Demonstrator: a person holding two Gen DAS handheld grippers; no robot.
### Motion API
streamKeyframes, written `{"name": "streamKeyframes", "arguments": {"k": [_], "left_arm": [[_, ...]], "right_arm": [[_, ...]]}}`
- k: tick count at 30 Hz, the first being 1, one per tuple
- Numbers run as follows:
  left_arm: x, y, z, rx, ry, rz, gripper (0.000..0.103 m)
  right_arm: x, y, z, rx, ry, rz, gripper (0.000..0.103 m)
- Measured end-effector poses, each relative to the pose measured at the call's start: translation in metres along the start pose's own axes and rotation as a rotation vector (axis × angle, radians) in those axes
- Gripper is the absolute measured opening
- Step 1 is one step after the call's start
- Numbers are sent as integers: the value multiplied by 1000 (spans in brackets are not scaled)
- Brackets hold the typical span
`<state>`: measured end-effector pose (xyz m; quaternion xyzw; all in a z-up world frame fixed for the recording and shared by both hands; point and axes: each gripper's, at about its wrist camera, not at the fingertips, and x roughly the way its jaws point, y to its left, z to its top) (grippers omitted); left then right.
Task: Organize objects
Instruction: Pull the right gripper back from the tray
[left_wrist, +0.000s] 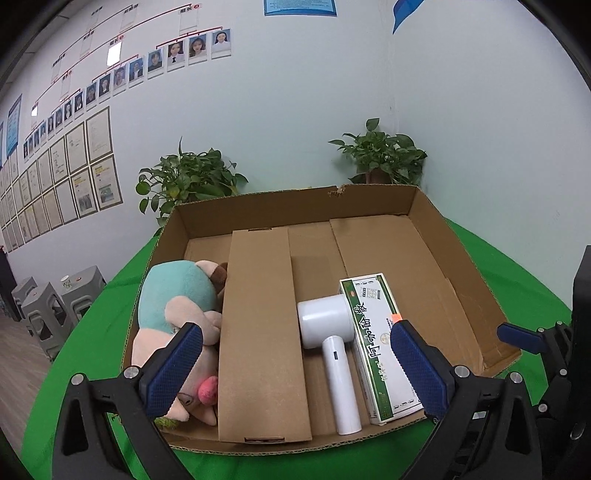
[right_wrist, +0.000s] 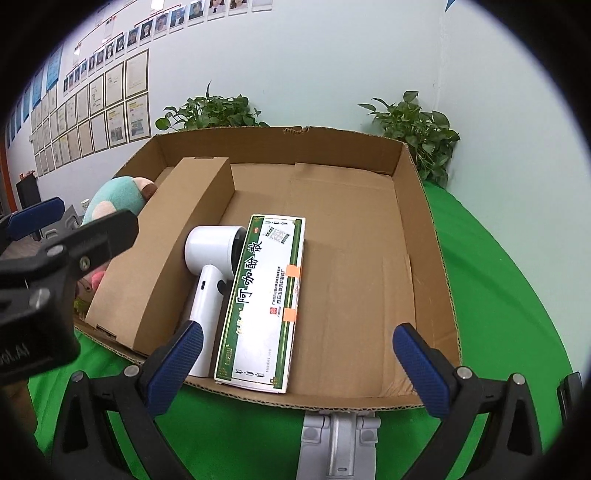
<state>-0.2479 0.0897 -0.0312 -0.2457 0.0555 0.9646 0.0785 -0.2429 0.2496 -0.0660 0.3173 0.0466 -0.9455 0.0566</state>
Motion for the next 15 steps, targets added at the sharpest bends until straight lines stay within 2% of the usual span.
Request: {"name": "streamKeyframes", "arguments": {"k": [15], "left_arm": [[-3, -5, -10, -29, 15, 5, 102]], "right_arm": [[-5, -10, -15, -12, 19, 9, 102]]}}
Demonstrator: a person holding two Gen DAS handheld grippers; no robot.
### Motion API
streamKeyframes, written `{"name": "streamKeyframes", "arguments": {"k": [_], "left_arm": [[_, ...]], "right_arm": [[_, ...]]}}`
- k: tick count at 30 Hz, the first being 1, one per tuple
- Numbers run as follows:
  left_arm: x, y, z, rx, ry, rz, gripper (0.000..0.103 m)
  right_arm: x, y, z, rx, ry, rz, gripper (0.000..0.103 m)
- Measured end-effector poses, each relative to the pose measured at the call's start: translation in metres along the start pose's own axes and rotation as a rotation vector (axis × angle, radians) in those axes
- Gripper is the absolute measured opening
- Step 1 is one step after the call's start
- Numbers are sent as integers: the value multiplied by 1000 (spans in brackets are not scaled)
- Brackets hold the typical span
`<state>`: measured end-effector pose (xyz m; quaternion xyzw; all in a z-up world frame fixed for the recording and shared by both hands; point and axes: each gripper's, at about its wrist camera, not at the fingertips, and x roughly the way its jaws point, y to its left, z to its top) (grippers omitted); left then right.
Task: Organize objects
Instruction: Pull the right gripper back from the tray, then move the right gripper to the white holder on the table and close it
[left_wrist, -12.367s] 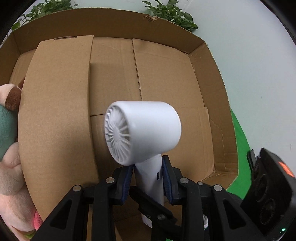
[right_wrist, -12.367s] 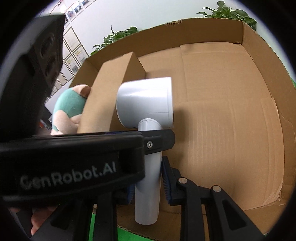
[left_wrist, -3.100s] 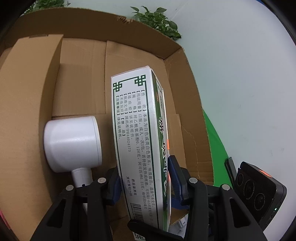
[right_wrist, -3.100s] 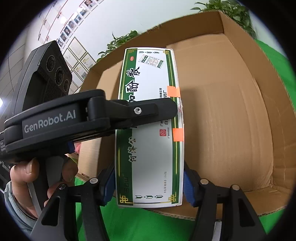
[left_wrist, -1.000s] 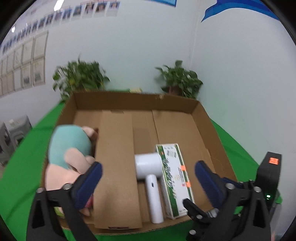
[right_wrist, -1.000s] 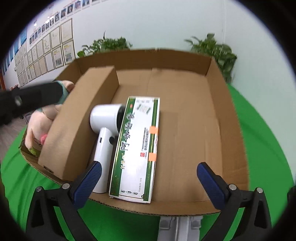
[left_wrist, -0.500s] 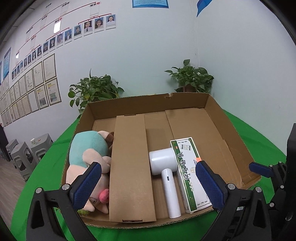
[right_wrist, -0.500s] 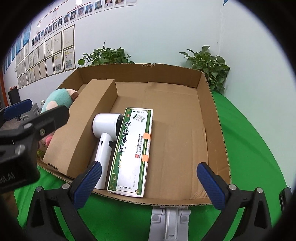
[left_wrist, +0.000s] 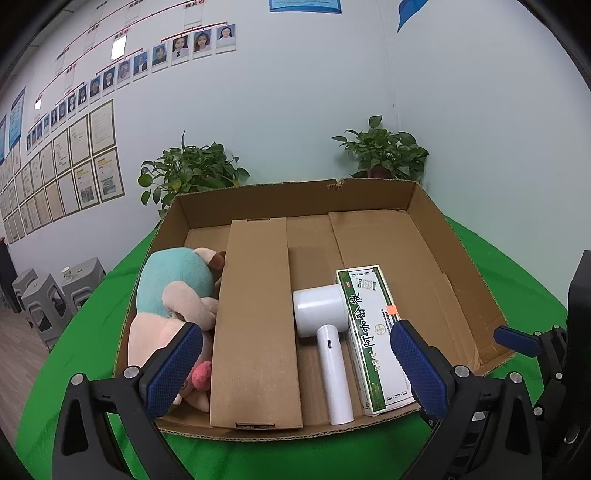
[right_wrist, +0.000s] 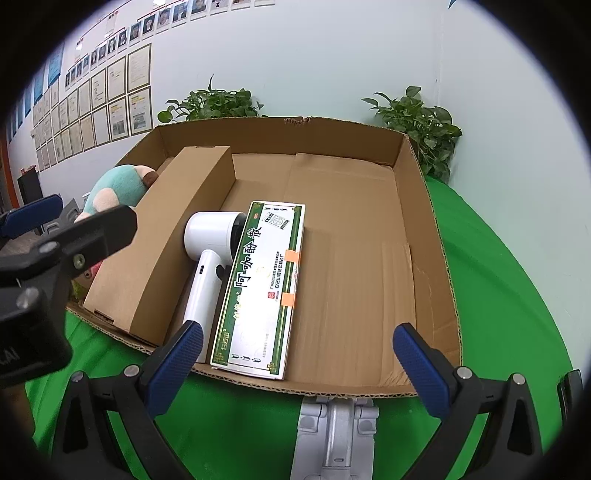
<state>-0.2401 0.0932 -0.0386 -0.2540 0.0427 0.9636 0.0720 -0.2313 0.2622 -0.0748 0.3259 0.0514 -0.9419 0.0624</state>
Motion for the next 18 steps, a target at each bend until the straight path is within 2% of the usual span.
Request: {"name": "streamKeyframes", "arguments": {"k": [5, 11, 15, 18], "left_arm": [[-1, -4, -8, 4, 17, -9, 102], [6, -13, -24, 10, 134, -207, 102], [6, -23, -38, 11, 173, -300, 102], [7, -32, -48, 16, 188, -335, 102]], "right_arm": [[-3, -4, -7, 0, 13, 15, 102], [0, -16, -26, 26, 98, 31, 102], [2, -33, -53, 101, 201, 64, 102], [4, -36, -69, 90, 232, 37, 102]]}}
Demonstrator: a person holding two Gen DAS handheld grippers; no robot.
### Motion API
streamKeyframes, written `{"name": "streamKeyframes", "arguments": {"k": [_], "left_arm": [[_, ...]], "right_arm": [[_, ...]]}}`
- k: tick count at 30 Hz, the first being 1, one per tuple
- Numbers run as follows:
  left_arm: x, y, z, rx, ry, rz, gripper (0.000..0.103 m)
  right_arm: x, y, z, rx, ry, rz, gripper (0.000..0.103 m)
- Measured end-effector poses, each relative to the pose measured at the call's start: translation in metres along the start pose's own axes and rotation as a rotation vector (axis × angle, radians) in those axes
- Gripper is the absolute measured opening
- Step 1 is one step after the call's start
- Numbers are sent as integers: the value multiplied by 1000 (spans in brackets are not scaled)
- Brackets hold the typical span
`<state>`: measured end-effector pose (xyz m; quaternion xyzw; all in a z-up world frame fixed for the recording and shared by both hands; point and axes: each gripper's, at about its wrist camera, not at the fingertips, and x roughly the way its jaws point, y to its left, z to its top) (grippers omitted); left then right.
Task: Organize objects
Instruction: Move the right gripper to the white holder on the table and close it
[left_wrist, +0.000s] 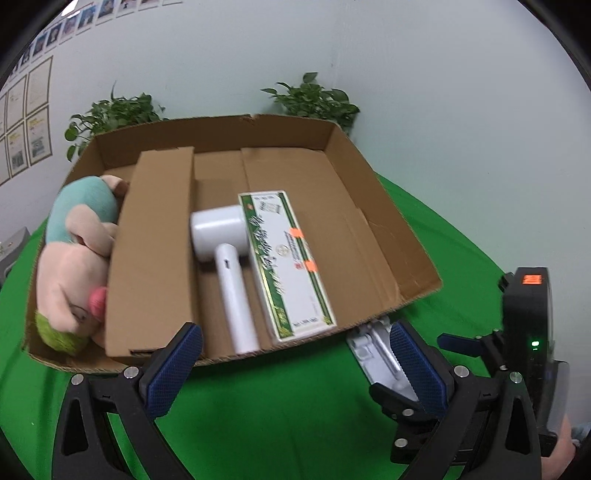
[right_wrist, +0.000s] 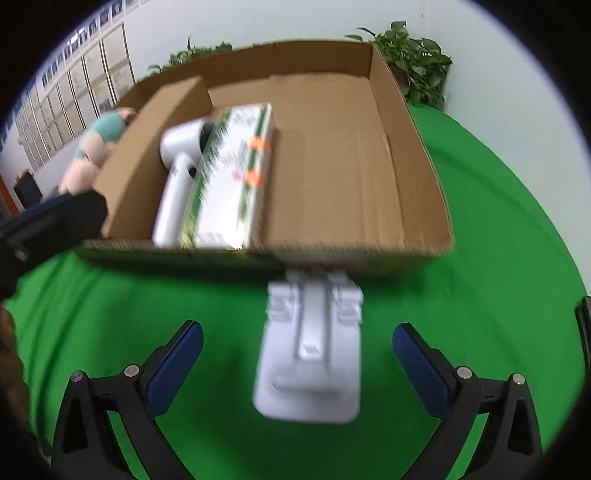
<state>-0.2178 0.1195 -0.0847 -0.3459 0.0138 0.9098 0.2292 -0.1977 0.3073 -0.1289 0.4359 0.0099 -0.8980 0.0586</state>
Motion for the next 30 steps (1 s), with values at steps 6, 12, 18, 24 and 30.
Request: {"name": "streamKeyframes", "arguments": {"k": [6, 12, 18, 24, 30], "left_arm": [[11, -8, -18, -19, 47, -45, 102], [20, -7, -28, -51, 81, -75, 102], [24, -1, -33, -89, 91, -70, 102], [30, 3, -37, -130, 124, -128, 101], [38, 12, -45, -213, 168, -217, 98]], "right_arm": [[10, -6, -18, 10, 54, -11, 101], [16, -3, -27, -16, 79, -29, 83], [12, 6, -31, -55, 56, -23, 68], [7, 11, -36, -60, 59, -5, 68], [-3, 20, -46, -44, 83, 66, 67]]}}
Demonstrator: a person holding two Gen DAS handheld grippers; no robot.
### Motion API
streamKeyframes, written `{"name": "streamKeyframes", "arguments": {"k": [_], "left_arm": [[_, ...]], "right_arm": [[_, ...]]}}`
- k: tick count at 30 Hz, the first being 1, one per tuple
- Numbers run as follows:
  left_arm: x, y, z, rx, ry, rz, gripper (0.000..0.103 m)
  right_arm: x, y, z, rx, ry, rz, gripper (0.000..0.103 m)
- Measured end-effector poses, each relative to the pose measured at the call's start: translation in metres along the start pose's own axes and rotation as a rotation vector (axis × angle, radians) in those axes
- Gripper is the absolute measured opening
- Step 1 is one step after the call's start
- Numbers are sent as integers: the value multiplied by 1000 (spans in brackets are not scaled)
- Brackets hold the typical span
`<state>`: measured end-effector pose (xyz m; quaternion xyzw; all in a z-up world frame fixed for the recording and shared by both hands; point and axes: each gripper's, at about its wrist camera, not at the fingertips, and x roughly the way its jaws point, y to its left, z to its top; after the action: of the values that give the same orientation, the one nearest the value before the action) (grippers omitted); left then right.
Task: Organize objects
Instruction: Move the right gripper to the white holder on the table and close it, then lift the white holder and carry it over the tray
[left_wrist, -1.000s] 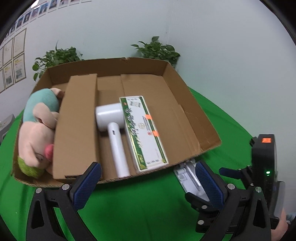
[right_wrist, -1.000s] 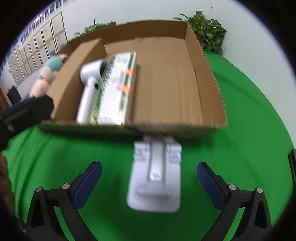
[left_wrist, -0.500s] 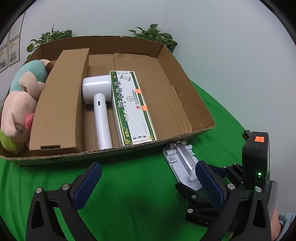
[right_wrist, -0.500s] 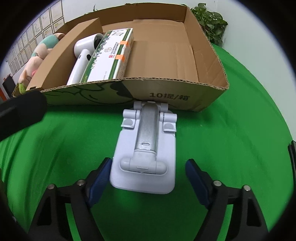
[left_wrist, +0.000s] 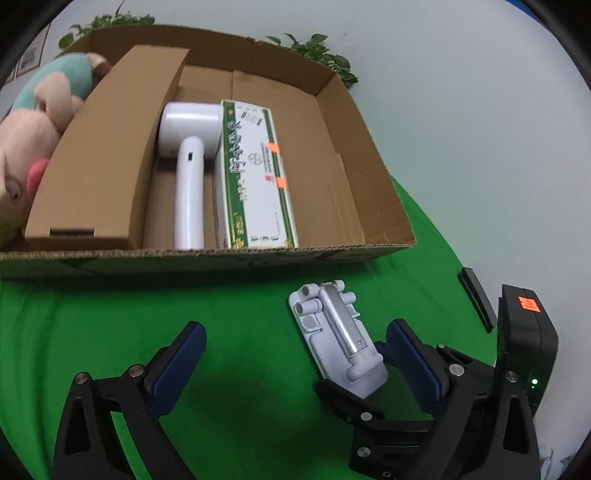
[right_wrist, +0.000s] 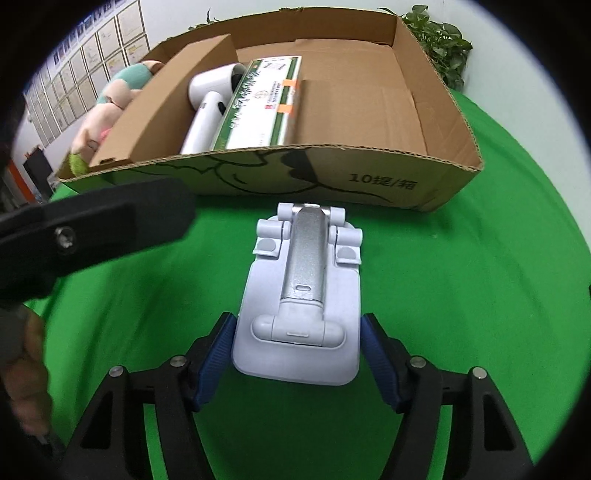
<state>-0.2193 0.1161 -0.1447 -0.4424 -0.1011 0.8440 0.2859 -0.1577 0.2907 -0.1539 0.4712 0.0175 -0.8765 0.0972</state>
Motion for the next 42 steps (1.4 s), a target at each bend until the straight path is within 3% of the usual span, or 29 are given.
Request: {"name": "streamKeyframes", "arguments": {"k": [9, 13, 15, 17, 24, 32, 42], "left_arm": [[17, 10, -12, -83, 85, -107, 83], [26, 9, -18, -84, 121, -130, 65], [25, 7, -20, -69, 113, -118, 61], [28, 7, -20, -71, 132, -122, 48], [25, 8, -22, -70, 120, -96, 45], [15, 0, -11, -52, 102, -95, 35], [-8, -11, -7, -15, 73, -94, 30]], "right_arm": [[-9, 9, -11, 5, 14, 87, 67], [-6, 3, -11, 21, 31, 142, 67], [-7, 3, -12, 31, 40, 171, 67], [-7, 3, -13, 38, 50, 200, 67], [-6, 2, -16, 67, 59, 261, 67], [-7, -3, -20, 75, 56, 276, 67], [-14, -6, -12, 64, 41, 293, 67]]}}
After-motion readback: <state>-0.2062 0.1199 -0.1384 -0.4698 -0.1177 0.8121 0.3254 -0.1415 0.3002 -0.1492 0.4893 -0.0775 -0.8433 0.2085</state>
